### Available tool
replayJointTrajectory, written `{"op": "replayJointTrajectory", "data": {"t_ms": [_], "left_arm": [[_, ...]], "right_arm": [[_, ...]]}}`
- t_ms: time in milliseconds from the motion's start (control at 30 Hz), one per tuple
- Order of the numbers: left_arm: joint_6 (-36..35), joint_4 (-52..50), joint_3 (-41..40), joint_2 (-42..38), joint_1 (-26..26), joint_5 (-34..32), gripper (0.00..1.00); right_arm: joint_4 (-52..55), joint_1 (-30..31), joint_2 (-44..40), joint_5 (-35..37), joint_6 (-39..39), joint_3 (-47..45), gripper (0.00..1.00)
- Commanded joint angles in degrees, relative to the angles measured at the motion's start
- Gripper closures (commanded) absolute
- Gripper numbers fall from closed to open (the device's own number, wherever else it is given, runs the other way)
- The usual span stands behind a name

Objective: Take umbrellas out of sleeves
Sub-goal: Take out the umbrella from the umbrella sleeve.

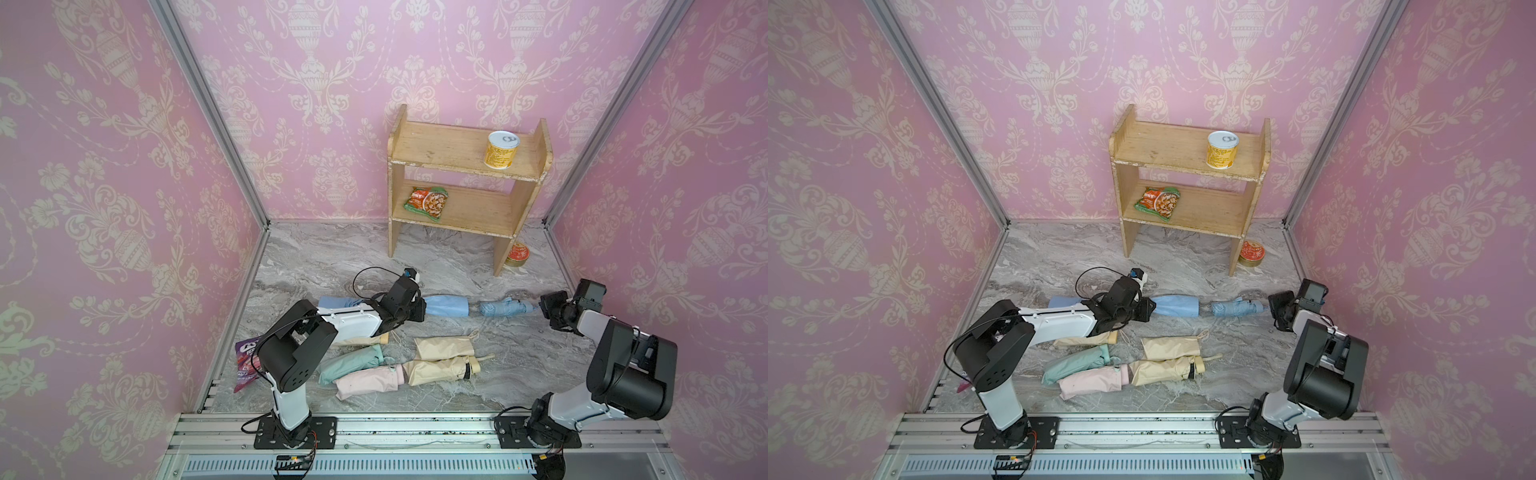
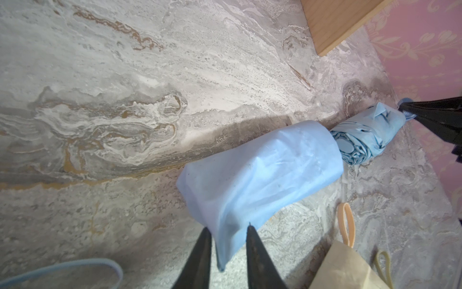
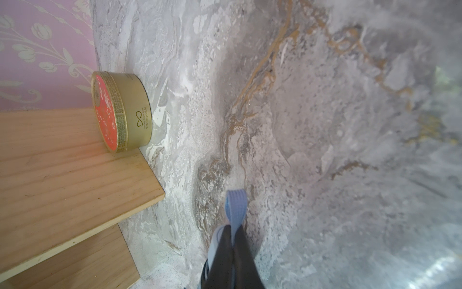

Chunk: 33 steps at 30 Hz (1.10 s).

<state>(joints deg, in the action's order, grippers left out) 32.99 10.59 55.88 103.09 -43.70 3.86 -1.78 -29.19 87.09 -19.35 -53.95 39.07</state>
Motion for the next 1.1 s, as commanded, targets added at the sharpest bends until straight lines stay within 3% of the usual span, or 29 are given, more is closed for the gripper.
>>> {"op": "replayJointTrajectory", "data": {"t_ms": [0, 167, 300, 467, 667, 1067], "left_arm": [[-1.08, -0.55, -0.46, -3.83, -0.39, -1.90, 0.63], [-3.01, -2.92, -1.30, -7.94, -0.36, -3.07, 0.52], [-5.20, -6.84, -2.03, -12.34, -0.50, -3.31, 0.45], [-6.39, -11.26, -4.32, -18.17, -1.22, -2.59, 0.40], [-7.62, -17.85, -5.30, -21.84, -4.02, -2.16, 0.37], [-4.69, -20.69, -7.80, -20.96, -8.75, -1.35, 0.35]], "right_arm": [[0.69, -0.28, -1.08, -0.15, 1.13, 1.38, 0.82], [3.12, -0.32, -5.22, 0.66, 1.67, 1.35, 0.58], [5.78, 0.01, -10.74, -1.76, 2.69, 1.61, 0.33], [12.77, 3.11, -18.48, -2.88, 5.73, 2.45, 0.19], [21.15, 9.07, -25.15, -4.33, 8.94, 2.23, 0.14], [25.20, 25.01, -36.36, -1.56, 2.54, -6.65, 0.13]]}}
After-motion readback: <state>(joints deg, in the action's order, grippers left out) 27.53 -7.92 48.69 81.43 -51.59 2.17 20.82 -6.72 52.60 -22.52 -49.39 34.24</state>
